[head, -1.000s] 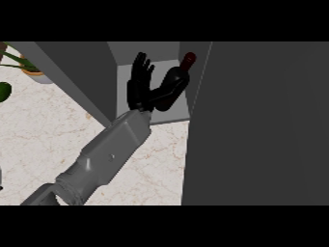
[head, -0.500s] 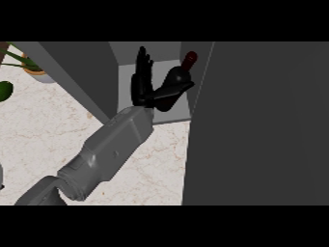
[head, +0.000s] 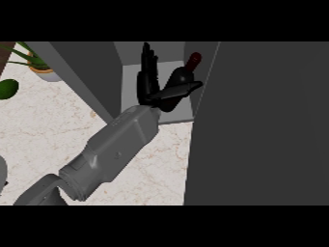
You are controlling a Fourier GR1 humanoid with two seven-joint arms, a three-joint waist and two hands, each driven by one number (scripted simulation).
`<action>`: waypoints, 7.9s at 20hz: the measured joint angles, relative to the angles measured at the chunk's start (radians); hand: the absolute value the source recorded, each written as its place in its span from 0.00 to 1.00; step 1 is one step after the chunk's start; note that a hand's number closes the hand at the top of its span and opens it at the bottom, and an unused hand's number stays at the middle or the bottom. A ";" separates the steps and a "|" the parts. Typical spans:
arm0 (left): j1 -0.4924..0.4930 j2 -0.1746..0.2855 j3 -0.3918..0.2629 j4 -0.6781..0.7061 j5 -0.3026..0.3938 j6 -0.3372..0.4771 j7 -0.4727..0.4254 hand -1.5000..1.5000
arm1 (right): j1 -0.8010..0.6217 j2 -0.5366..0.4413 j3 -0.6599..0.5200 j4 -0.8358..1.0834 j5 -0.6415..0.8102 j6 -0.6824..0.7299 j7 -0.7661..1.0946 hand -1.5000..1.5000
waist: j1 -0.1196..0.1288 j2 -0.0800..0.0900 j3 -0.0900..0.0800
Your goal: Pick up the wine, place it into the cabinet and close the cabinet
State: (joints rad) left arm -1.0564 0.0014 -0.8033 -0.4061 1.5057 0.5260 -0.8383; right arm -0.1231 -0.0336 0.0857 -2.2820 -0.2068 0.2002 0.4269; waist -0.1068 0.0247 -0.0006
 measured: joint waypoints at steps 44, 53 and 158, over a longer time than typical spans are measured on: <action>0.507 0.248 -0.123 -0.802 -0.366 0.011 0.025 0.00 | 0.064 -0.006 -0.006 -0.099 0.084 -0.064 0.056 0.00 | 0.113 -0.028 0.001; 0.681 0.476 -0.130 -1.125 -0.446 -0.049 0.090 1.00 | 0.061 -0.090 -0.011 -0.118 -0.001 0.048 0.085 1.00 | 0.116 -0.029 0.001; 1.580 1.043 0.787 -1.225 -0.333 -0.994 0.181 0.00 | -1.139 0.032 0.285 1.500 -0.516 0.334 -0.161 1.00 | 0.171 -0.047 -0.030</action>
State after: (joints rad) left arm 0.5234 1.0449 -0.0161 -1.6315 1.1727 -0.4678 -0.6569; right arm -1.2619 -0.0020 0.3703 -0.7821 -0.7224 0.5345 0.2658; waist 0.0640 -0.0220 -0.0301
